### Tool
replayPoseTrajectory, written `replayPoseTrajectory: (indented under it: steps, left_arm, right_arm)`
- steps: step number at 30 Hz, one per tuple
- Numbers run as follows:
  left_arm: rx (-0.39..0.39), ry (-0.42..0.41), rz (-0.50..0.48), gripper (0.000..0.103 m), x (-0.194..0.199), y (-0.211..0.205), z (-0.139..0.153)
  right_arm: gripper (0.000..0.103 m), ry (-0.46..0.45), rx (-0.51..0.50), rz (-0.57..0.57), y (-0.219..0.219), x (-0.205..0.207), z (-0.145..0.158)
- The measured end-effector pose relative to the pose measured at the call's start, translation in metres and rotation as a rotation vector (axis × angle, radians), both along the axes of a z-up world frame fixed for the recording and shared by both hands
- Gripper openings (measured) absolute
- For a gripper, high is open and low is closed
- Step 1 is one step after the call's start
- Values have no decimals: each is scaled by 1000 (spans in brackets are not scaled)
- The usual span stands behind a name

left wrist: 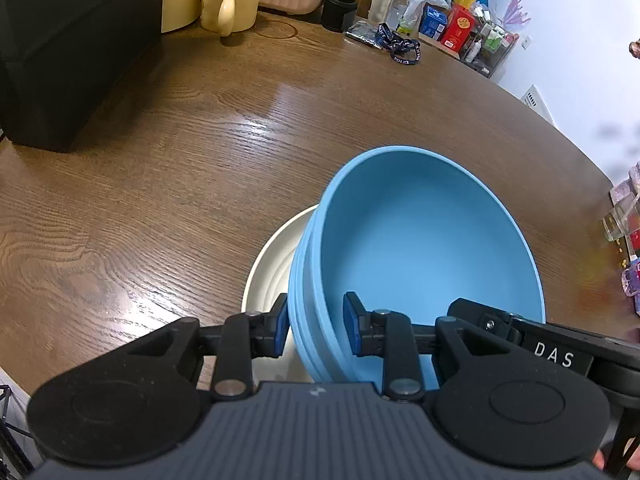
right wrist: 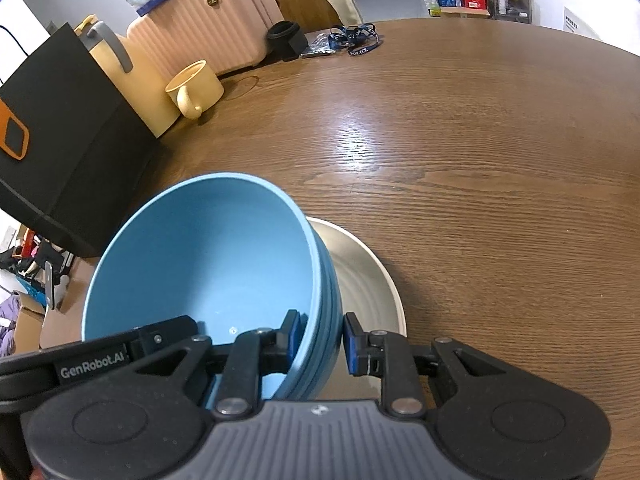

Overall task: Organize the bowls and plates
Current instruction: 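Carry the blue bowl stack over the cream plate stack and lower it, then open both grippers to release the bowls onto the plates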

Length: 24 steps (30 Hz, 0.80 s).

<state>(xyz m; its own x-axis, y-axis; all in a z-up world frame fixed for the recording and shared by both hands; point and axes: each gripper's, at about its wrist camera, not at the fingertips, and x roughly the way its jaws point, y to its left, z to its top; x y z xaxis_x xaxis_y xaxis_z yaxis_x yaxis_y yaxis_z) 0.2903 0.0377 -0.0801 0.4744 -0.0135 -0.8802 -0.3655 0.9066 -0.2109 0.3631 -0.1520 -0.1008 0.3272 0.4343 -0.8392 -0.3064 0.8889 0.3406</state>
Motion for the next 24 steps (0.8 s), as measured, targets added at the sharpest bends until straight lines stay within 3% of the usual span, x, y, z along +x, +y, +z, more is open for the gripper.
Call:
replayPoseTrajectory:
  steps: [9, 15, 17, 24]
  left_arm:
    - [25, 1, -33, 30, 3, -3, -1]
    - [43, -5, -32, 42, 2, -3, 2]
    - [47, -14, -32, 46, 0, -2, 5]
    - [62, -71, -23, 69, -14, 2, 28]
  right_arm:
    - [23, 4, 4, -7, -1, 3, -1]
    - [25, -21, 10, -9, -4, 1, 4]
    - [39, -32, 12, -18, -7, -1, 7]
    - [58, -92, 33, -50, -22, -14, 24]
